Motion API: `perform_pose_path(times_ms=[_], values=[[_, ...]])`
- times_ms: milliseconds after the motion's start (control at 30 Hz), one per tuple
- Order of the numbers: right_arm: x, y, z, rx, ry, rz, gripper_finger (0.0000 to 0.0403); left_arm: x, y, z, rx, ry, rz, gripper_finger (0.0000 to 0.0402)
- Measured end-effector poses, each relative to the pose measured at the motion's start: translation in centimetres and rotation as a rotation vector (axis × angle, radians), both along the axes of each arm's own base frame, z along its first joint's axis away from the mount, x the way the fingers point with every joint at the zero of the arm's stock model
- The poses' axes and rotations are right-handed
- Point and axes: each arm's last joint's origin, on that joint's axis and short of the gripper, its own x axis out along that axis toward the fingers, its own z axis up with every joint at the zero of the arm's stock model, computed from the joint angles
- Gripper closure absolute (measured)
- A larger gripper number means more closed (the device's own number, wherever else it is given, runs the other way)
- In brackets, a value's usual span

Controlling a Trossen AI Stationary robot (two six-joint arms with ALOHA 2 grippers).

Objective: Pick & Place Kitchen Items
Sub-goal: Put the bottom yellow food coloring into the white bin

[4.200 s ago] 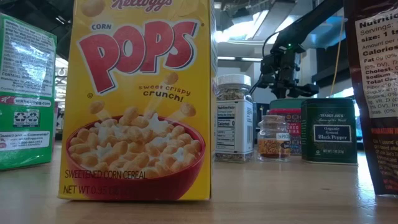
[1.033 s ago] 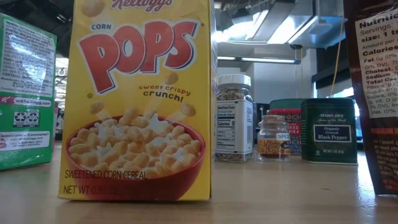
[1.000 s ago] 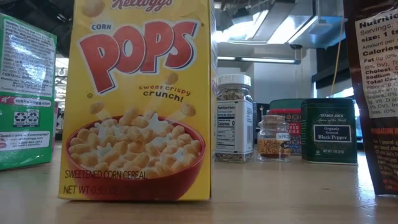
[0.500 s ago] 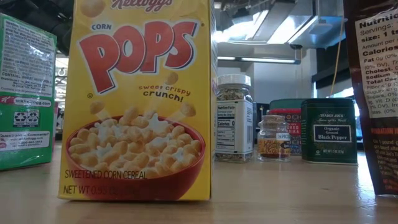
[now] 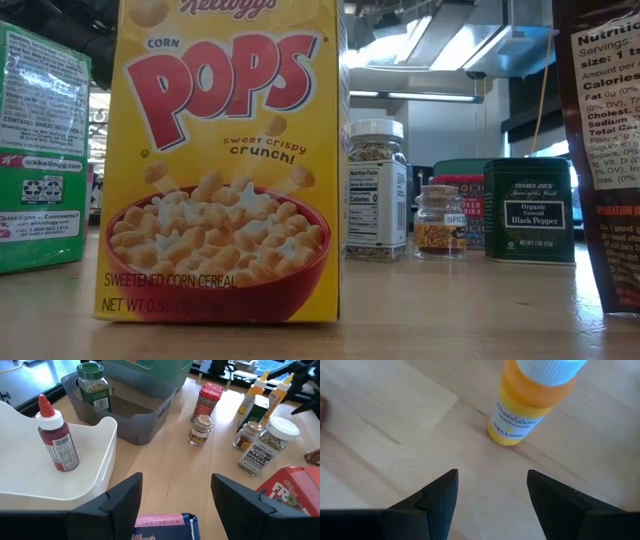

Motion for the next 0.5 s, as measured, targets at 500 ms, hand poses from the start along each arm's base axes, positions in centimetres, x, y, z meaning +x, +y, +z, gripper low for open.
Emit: perform_pose_path(times_ms=[500], values=[[0.1,0.3,-4.0,-0.139,-0.099,-0.003,0.0162,0.0,-0.2,0.0,-0.043,-0.003,-0.046,0.0171]])
